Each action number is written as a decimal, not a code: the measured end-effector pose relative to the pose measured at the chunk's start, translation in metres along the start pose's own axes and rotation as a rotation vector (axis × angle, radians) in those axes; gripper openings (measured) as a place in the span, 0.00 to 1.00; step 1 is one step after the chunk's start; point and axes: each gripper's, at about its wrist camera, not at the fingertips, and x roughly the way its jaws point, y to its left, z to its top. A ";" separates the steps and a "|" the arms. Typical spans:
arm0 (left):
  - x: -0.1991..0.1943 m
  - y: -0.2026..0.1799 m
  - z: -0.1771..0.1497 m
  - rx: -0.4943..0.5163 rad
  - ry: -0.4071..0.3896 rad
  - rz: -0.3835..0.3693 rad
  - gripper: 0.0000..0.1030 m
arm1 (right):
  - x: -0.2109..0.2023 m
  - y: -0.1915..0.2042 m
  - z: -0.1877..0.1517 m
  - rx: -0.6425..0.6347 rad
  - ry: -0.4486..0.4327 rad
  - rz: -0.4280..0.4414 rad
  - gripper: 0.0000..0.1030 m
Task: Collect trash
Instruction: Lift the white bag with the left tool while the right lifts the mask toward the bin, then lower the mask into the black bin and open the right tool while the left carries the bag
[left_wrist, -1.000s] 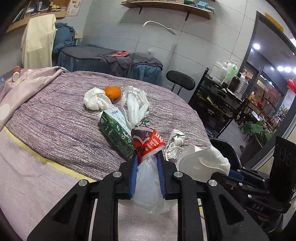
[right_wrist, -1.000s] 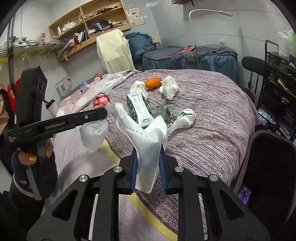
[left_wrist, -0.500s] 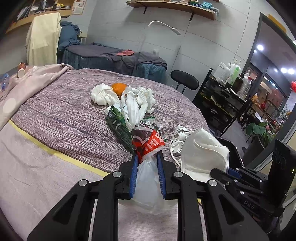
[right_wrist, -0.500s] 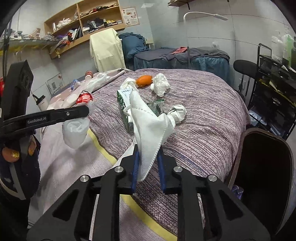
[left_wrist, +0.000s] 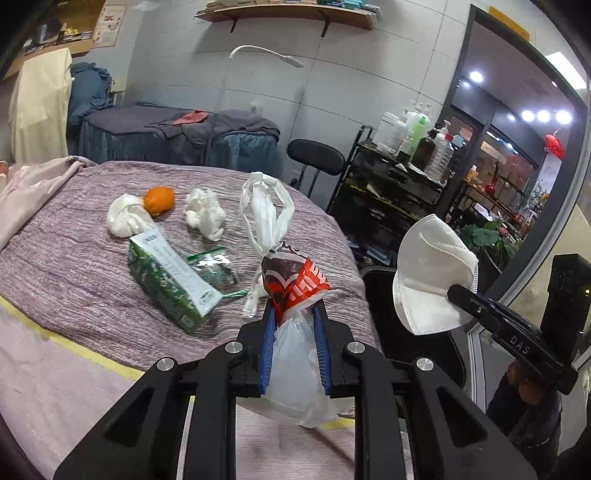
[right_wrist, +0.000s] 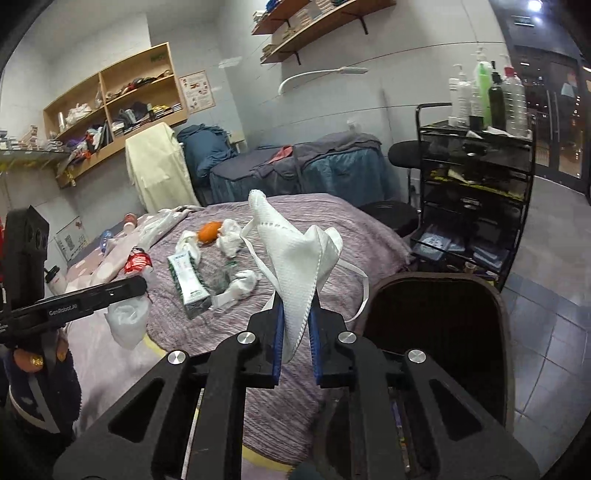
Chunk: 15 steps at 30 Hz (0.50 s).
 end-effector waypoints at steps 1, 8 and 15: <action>0.005 -0.008 0.001 0.013 0.006 -0.015 0.19 | -0.003 -0.009 -0.001 0.014 -0.001 -0.030 0.13; 0.044 -0.064 0.001 0.101 0.078 -0.139 0.19 | 0.001 -0.068 -0.028 0.125 0.073 -0.177 0.13; 0.091 -0.109 -0.007 0.164 0.191 -0.211 0.19 | 0.019 -0.115 -0.069 0.278 0.164 -0.276 0.59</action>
